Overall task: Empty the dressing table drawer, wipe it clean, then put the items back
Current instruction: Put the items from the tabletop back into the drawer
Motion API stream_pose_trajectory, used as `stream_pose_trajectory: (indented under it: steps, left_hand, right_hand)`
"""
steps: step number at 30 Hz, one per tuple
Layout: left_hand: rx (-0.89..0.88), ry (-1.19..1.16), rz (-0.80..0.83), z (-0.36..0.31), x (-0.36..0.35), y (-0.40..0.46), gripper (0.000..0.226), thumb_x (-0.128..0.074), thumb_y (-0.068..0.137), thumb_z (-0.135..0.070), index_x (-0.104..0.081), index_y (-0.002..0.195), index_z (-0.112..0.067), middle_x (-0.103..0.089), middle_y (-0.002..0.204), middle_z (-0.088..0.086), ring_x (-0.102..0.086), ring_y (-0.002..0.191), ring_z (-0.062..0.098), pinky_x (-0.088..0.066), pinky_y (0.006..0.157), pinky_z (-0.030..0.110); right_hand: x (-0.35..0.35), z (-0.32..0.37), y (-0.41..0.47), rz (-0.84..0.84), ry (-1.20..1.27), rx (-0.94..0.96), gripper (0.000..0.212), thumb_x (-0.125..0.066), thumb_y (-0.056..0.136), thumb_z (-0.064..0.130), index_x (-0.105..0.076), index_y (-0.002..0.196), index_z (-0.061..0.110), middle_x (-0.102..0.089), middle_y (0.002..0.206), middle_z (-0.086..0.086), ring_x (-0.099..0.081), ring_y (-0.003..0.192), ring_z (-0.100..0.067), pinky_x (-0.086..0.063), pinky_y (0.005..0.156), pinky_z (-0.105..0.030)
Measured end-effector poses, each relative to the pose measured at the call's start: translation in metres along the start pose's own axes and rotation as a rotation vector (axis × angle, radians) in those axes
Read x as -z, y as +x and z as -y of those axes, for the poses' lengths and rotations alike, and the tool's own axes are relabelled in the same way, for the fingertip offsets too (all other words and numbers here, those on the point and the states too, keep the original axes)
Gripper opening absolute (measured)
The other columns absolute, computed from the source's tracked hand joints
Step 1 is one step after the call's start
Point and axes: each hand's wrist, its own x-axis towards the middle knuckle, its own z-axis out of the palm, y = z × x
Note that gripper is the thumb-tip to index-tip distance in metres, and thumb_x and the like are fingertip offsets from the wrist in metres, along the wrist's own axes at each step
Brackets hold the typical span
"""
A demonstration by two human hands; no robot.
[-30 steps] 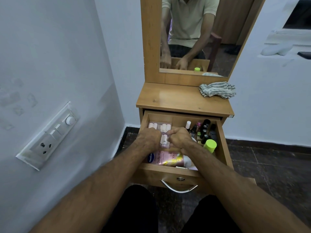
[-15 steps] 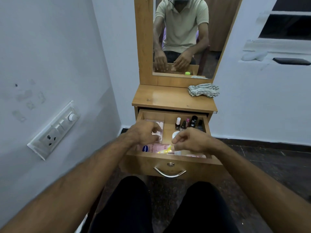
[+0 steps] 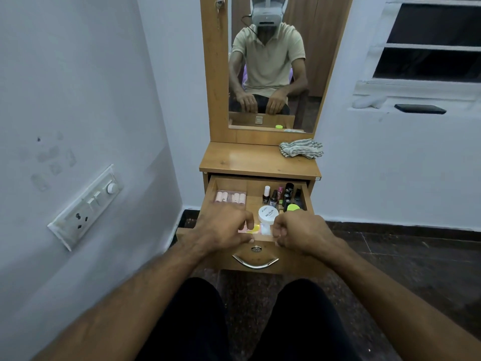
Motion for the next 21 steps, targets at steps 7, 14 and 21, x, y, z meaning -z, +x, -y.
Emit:
stream_pose_trajectory:
  steps: [7,14,21]
  left_hand:
    - [0.262,-0.067,-0.144,-0.013,-0.025,0.009,0.021,-0.054,0.096,-0.053,-0.046,0.095,-0.034,-0.068,0.098,-0.002,-0.063,0.086,0.02,-0.047,0.068,0.034]
    - [0.321,-0.115,-0.096,-0.023,-0.043,0.038,0.031,-0.056,0.1,-0.036,-0.052,0.128,-0.024,-0.06,0.128,-0.002,-0.062,0.109,0.021,-0.052,0.084,0.039]
    - [0.308,-0.042,0.186,0.0,-0.074,0.055,0.084,-0.051,0.099,-0.044,-0.003,0.161,-0.012,0.003,0.169,0.004,0.002,0.155,0.025,-0.013,0.125,0.048]
  right_hand:
    - [-0.024,-0.002,0.012,-0.336,0.029,-0.074,0.013,-0.056,0.096,0.026,-0.059,0.084,0.031,-0.064,0.091,0.008,-0.06,0.085,-0.017,-0.038,0.061,-0.031]
    - [-0.056,-0.015,0.044,-0.481,0.216,-0.066,0.03,-0.051,0.103,0.021,-0.057,0.132,0.025,-0.055,0.127,0.005,-0.053,0.112,-0.014,-0.051,0.081,-0.034]
    - [-0.092,-0.036,0.065,-0.207,-0.032,-0.082,0.08,-0.056,0.096,0.023,-0.011,0.163,0.018,0.005,0.171,-0.01,0.002,0.158,-0.026,-0.004,0.128,-0.046]
